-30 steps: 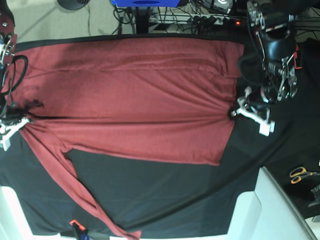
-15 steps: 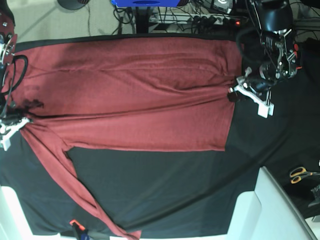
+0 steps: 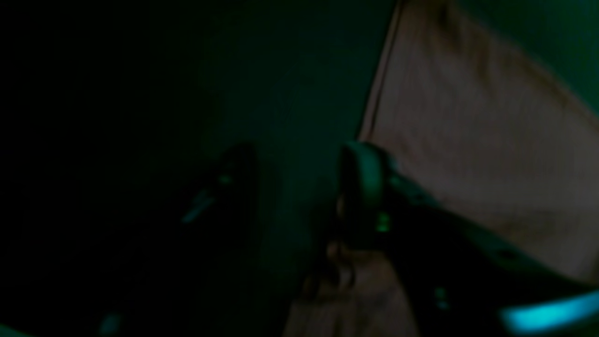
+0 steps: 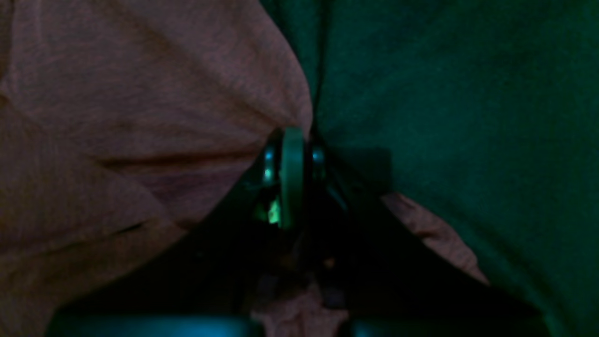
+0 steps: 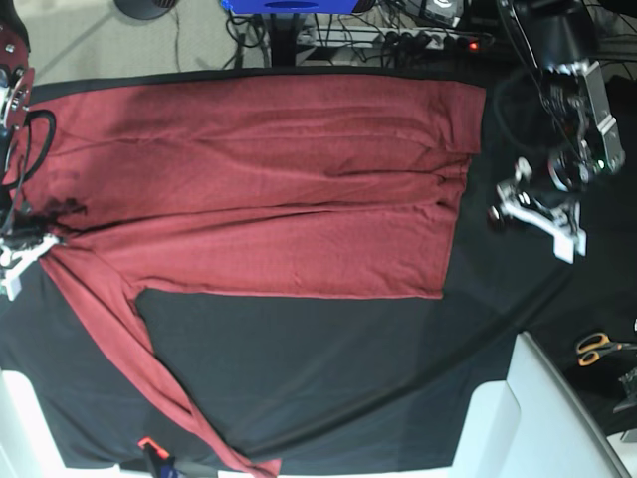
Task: Fold the T-shirt properly
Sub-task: 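Pull the held side edge toward the hem with the left gripper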
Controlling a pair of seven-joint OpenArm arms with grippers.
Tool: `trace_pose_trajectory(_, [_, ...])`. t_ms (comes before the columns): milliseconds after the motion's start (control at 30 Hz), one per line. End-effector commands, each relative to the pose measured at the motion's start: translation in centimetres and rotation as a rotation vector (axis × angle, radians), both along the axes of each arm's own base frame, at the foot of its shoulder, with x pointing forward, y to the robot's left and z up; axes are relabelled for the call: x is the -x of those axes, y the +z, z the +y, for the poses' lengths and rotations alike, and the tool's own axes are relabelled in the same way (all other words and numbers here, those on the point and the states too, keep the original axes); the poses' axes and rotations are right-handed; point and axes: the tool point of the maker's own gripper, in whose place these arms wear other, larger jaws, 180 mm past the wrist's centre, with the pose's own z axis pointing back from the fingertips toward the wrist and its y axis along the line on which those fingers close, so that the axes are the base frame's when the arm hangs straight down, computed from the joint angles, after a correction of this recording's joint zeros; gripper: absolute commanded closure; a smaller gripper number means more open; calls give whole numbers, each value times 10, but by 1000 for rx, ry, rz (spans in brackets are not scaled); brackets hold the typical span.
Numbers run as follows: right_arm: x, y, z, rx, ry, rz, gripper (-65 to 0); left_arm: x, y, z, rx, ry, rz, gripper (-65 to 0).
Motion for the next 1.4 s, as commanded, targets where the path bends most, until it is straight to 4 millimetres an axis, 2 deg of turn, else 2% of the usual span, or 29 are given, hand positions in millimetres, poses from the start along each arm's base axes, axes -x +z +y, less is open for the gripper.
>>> trace_pose_trajectory(0, [-13,15,-9,14,1,-38,0,-19,17,2,-6,-8,-63,-334])
trace_pose_trajectory(133, [-13,15,-8,14,3,-38,0,-45,20,3,30,11,-78,-383])
trace_pose_trajectory(233, [-13,15,-8,14,3,-38,0,-63,11,0,90,38,-57,-385])
trace_pose_trajectory(333, [-14,15,-9,16,2,-39,0,-81,-3,-17,146,19,-8,-378])
trace_pose_trajectory(467, [-14,15,-9,16,2,-39,0,-104,-10,-35,153,-5,-18,-377])
trace_pose_trajectory(733, [-13,17,-14,23,-1,-39,0,-109,-46,-45,170,51,34,-375])
trace_pose_trajectory(1000, [-14,18,-14,23,-1,-41,0,-121,-42,-66,162,-2,20,-374])
trace_pose_trajectory(1133, [-15,19,-14,24,-1,-45,0,-123,-41,-69,159,-11,21,-369])
trace_pose_trajectory(1200, [-15,19,-14,24,-1,-45,0,-124,-41,-70,160,-12,17,-326])
trace_pose_trajectory(1367, [-15,19,-14,24,-1,-48,0,-124,-41,-71,163,-12,16,-143])
